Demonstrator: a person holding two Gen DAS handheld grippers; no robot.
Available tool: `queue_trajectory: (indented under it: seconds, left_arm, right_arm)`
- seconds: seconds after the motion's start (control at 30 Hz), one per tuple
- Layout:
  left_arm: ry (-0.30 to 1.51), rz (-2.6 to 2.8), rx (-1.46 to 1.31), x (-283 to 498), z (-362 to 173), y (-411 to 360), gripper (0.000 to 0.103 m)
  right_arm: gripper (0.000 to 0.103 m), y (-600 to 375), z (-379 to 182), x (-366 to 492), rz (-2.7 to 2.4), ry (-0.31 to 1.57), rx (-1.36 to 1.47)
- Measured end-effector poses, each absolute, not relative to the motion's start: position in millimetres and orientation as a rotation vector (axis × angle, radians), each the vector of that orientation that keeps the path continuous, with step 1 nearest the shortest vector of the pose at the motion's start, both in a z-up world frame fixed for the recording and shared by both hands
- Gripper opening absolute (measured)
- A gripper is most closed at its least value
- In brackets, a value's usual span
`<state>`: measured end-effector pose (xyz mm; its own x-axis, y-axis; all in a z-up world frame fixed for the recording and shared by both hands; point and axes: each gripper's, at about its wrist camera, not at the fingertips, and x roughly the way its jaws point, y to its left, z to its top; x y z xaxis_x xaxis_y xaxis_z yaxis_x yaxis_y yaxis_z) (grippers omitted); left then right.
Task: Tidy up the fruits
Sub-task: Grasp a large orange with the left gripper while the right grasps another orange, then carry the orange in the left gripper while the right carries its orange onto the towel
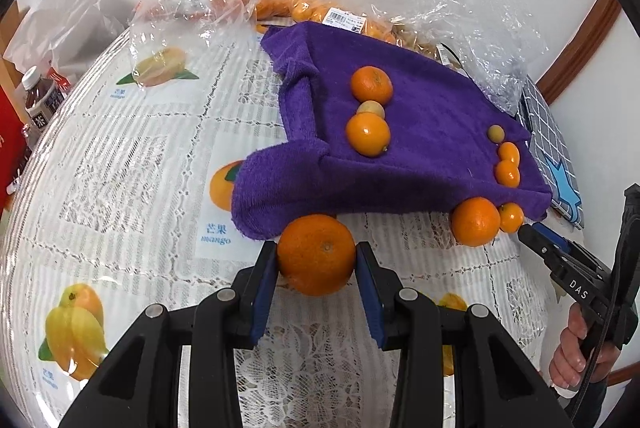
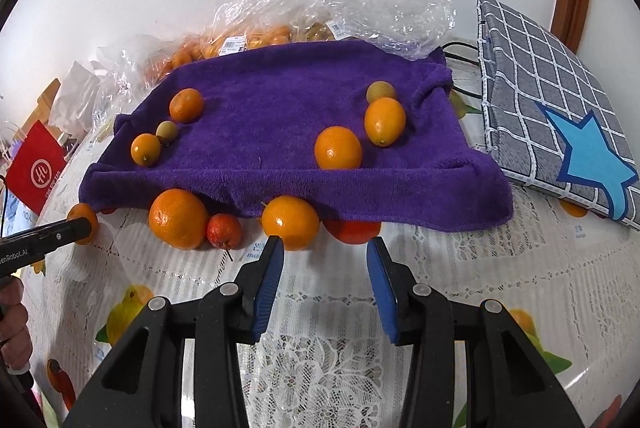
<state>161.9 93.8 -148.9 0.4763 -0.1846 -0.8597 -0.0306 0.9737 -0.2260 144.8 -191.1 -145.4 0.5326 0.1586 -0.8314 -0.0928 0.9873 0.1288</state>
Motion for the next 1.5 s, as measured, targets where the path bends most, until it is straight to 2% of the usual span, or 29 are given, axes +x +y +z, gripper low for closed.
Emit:
queue_trajectory:
  seconds: [0.6, 0.63, 0.7, 1.5]
  left_arm:
    - [1.071, -0.077, -0.212, 172, -147, 104, 0.037]
    - [1.072, -0.077, -0.213, 172, -147, 104, 0.037]
    - [1.072, -0.074, -0.216, 171, -147, 105, 0.037]
    - [1.034, -0.124, -0.220, 161, -126, 75, 0.037]
  right_arm:
    - [0.043, -166, -161, 168, 0.215, 1.018, 0.069]
    - [0.042, -164, -162, 170, 0.210, 1.009, 0.062]
    - [0.031, -163, -162, 172, 0.213, 1.012, 0.066]
    - [0.031, -199, -132, 129, 0.176, 0.969, 0.097]
